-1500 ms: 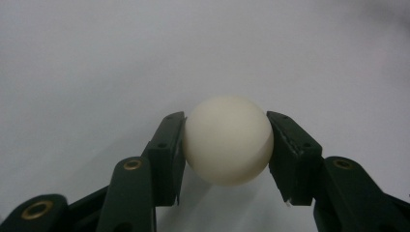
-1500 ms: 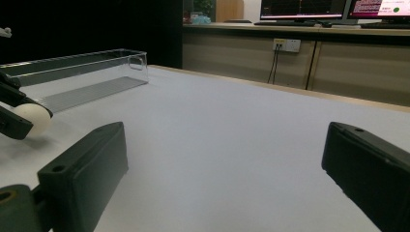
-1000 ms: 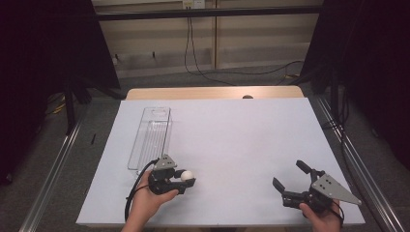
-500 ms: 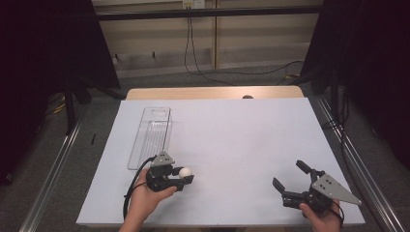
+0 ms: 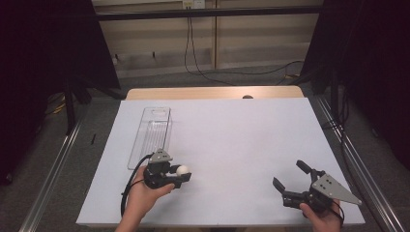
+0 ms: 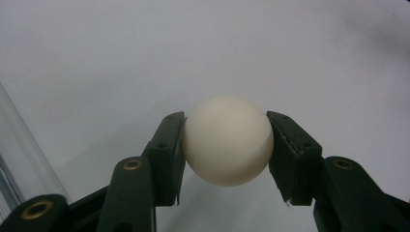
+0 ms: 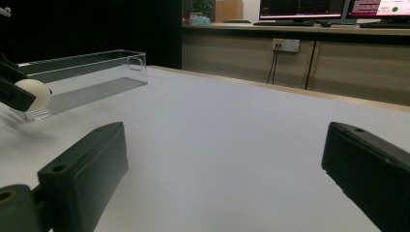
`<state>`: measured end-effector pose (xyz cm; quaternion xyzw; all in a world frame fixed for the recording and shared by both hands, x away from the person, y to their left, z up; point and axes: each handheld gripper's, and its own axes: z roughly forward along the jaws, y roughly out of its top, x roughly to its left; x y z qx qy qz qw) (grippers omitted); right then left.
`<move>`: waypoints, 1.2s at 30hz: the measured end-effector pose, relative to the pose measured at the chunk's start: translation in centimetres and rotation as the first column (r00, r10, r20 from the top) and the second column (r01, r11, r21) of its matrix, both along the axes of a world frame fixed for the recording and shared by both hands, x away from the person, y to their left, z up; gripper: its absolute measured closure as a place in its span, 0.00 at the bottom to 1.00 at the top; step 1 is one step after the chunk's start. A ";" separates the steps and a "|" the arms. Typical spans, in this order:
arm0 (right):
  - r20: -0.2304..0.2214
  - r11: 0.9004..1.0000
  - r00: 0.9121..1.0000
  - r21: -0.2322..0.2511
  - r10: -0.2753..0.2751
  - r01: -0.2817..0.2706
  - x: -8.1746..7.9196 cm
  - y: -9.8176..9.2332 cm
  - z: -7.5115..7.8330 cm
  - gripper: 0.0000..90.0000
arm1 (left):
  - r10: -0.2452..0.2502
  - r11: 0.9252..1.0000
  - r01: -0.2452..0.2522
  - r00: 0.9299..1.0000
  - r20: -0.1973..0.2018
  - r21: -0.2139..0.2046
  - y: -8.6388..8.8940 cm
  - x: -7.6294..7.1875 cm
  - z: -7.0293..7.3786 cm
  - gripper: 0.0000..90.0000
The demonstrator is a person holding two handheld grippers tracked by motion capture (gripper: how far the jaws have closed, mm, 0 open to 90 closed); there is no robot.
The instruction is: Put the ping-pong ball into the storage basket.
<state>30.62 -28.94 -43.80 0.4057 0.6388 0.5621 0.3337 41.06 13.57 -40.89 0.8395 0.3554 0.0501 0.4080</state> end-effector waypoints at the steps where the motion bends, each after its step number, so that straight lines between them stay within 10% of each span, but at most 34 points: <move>1: -0.002 1.000 1.000 -0.001 0.001 -0.001 0.0 0.0 0.0 0.02 | 0.003 1.000 -0.003 1.000 -0.001 -0.006 0.0 0.0 0.0 0.57; 36: 0.002 1.000 1.000 -0.001 0.003 -0.003 -0.1 0.0 0.1 0.02 | 0.009 1.000 -0.008 1.000 -0.015 0.024 0.4 1.0 1.8 0.57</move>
